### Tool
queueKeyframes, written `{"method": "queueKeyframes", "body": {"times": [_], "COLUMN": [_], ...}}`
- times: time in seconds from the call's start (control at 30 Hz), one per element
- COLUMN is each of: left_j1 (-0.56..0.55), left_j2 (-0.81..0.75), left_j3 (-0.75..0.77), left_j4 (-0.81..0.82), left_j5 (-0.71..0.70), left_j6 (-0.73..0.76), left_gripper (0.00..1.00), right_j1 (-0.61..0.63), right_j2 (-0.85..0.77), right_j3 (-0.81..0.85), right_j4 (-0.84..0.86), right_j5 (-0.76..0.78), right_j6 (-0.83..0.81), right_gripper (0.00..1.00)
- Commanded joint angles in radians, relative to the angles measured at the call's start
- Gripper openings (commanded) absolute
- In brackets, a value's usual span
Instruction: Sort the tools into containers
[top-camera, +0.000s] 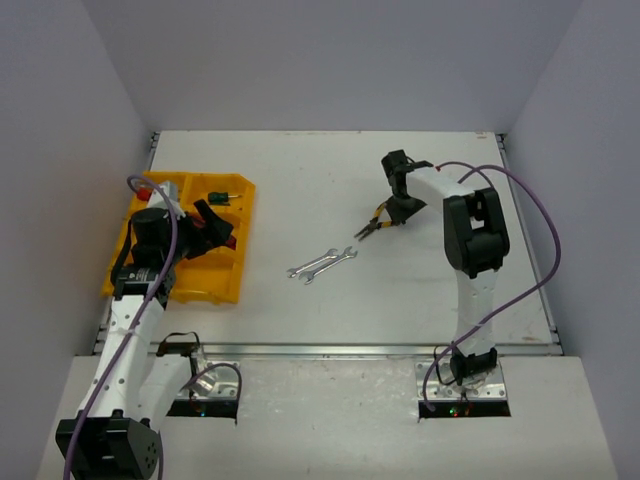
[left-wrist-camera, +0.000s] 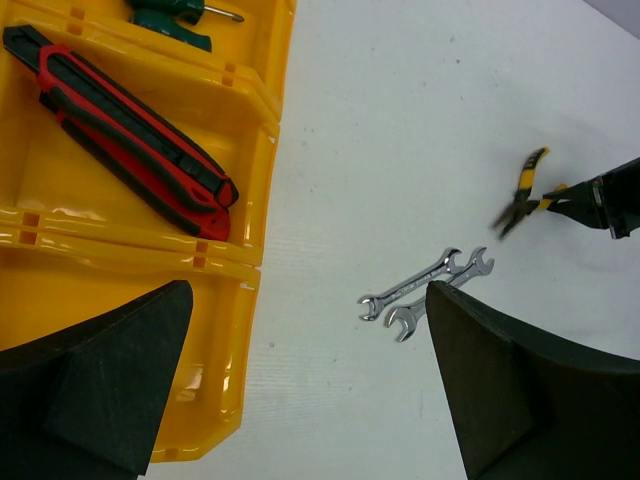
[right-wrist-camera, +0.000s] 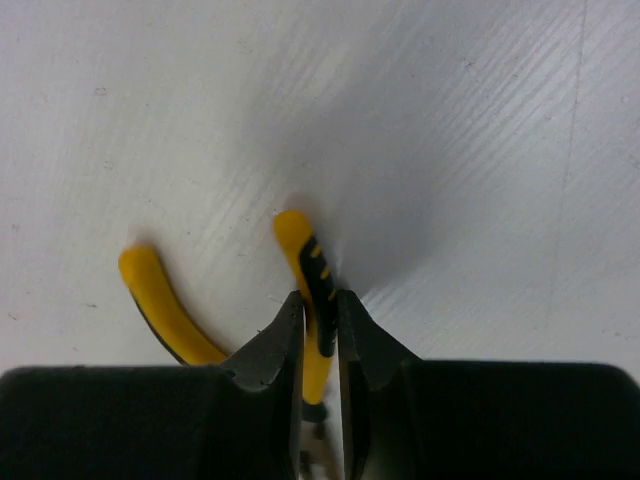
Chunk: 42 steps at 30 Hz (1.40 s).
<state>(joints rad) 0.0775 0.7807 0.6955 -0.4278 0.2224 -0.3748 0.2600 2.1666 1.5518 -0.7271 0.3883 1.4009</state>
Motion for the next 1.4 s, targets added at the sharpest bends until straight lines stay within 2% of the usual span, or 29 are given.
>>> {"method": "queueKeyframes", "body": {"times": [0.0,0.07,0.13,0.27,0.3,0.37,0.43,0.5,0.53,0.57,0.63,0.87,1.07,1.23,1.33,1.37], "left_j1": [-0.012,-0.016,-0.016,-0.018,-0.021,-0.066,-0.146,-0.250,-0.287,-0.292,-0.303,-0.344,-0.369,-0.406,-0.406,-0.407], "left_j2": [-0.009,-0.008,-0.003,0.026,0.040,0.066,0.091,0.105,0.107,0.107,0.130,0.222,0.312,0.329,0.351,0.361], "left_j3": [0.005,0.006,0.008,-0.001,-0.024,-0.085,-0.114,-0.137,-0.160,-0.179,-0.214,-0.242,-0.273,-0.254,-0.244,-0.237], "left_j4": [0.058,0.057,0.059,0.132,0.172,0.345,0.489,0.629,0.708,0.719,0.848,0.926,1.070,1.083,1.105,1.118], "left_j5": [0.019,0.031,0.059,0.249,0.309,0.417,0.439,0.361,0.314,0.307,0.308,0.199,0.231,0.204,0.221,0.229], "left_j6": [0.010,0.010,0.011,-0.034,-0.057,-0.154,-0.221,-0.283,-0.315,-0.320,-0.377,-0.334,-0.340,-0.273,-0.265,-0.267], "left_gripper": [1.00,1.00,1.00,1.00,1.00,1.00,1.00,1.00,1.00,1.00,1.00,0.97,0.90,0.88,0.78,0.70], "right_j1": [-0.020,-0.024,-0.022,0.000,0.026,0.110,0.170,0.246,0.273,0.282,0.301,0.349,0.354,0.357,0.357,0.360], "right_j2": [0.026,0.009,-0.008,-0.181,-0.254,-0.333,-0.358,-0.380,-0.401,-0.416,-0.448,-0.498,-0.515,-0.583,-0.607,-0.617], "right_j3": [-0.048,-0.056,-0.069,-0.261,-0.345,-0.385,-0.365,-0.337,-0.346,-0.358,-0.379,-0.338,-0.337,-0.354,-0.357,-0.357], "right_j4": [-0.042,-0.042,-0.032,0.323,0.497,0.639,0.646,0.616,0.625,0.642,0.675,0.641,0.655,0.658,0.661,0.663], "right_j5": [-0.051,-0.060,-0.071,-0.228,-0.290,-0.377,-0.384,-0.395,-0.436,-0.442,-0.537,-0.544,-0.594,-0.649,-0.705,-0.729], "right_j6": [0.067,0.043,0.004,-0.281,-0.349,-0.541,-0.693,-0.784,-0.777,-0.777,-0.732,-0.676,-0.672,-0.674,-0.671,-0.672], "right_gripper": [0.07,0.00,0.00,0.00,0.00,0.00,0.00,0.00,0.00,0.00,0.00,0.00,0.00,0.00,0.00,0.00]}}
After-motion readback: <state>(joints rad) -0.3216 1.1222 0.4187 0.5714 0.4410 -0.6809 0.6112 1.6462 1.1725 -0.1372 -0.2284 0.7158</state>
